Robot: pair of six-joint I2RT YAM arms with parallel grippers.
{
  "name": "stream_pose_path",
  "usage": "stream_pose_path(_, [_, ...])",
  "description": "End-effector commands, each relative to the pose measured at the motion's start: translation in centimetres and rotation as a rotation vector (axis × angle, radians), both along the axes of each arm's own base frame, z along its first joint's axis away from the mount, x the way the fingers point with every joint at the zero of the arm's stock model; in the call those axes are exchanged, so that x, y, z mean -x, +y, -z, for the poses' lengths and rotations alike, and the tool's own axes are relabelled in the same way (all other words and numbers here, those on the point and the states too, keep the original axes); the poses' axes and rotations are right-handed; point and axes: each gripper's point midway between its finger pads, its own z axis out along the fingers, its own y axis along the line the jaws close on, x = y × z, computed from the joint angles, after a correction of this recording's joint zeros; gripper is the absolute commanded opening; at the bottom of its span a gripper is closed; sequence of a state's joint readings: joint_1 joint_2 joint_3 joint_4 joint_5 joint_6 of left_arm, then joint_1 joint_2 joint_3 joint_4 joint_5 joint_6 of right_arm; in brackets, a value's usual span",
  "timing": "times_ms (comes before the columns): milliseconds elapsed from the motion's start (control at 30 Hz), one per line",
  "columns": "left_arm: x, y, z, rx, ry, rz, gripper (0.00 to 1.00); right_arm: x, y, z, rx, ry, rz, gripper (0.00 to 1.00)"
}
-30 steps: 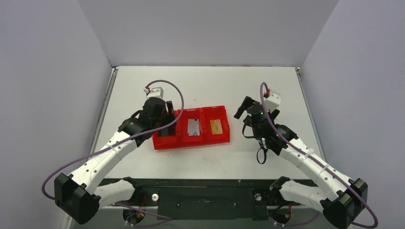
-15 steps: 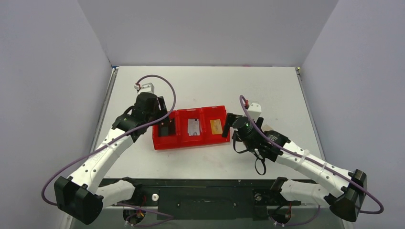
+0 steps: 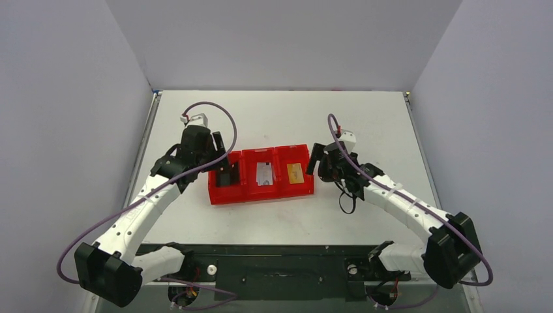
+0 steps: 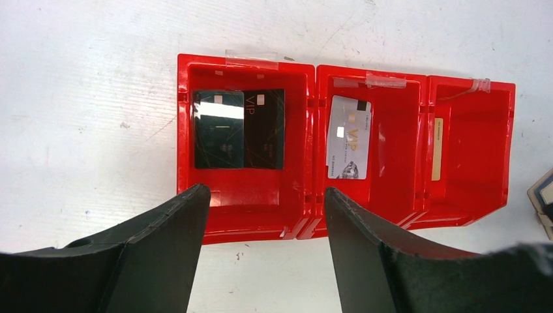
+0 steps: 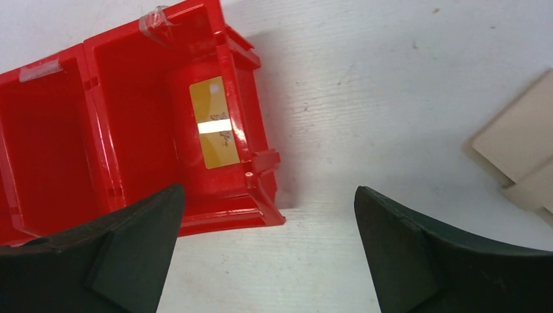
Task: Take the credit cards out of the card holder
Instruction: Move the storage box to the center of the board.
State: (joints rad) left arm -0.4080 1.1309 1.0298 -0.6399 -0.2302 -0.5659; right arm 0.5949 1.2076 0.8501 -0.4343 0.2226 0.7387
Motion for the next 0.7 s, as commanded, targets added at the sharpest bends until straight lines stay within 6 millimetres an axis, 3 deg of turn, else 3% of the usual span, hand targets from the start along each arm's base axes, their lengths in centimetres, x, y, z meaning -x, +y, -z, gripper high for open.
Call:
stream_pose_path(0, [-0.6,-0.1,-2.0,0.018,-0.041,0.008,0.63,-2.9,3.0,0.1,-0.078,-0.029,-0.086,0.99])
stream_pose_path(167, [-0.7,0.1,-2.6,0.017,-0.042,0.002,0.63,-6.4,2.5,3.2,-0.041,0.038,-0.08,0.95])
stream_pose_path(400, [-0.8,0.7,-3.3,0.0,-0.039,-0.011,0.63,-10.6,2.7,4.1,0.096,0.029,-0.09,0.91])
stream_pose_path(567, [-0.6,1.2,-3.6,-0.012,-0.038,-0.018,0.63,-11.9,4.7,4.5,0.126,0.041,-0.141,0.86])
stream_pose_path(667, [-0.6,1.5,-3.7,-0.021,-0.036,-0.026,0.63,-11.7,7.5,4.0,0.152,0.02,-0.202,0.86])
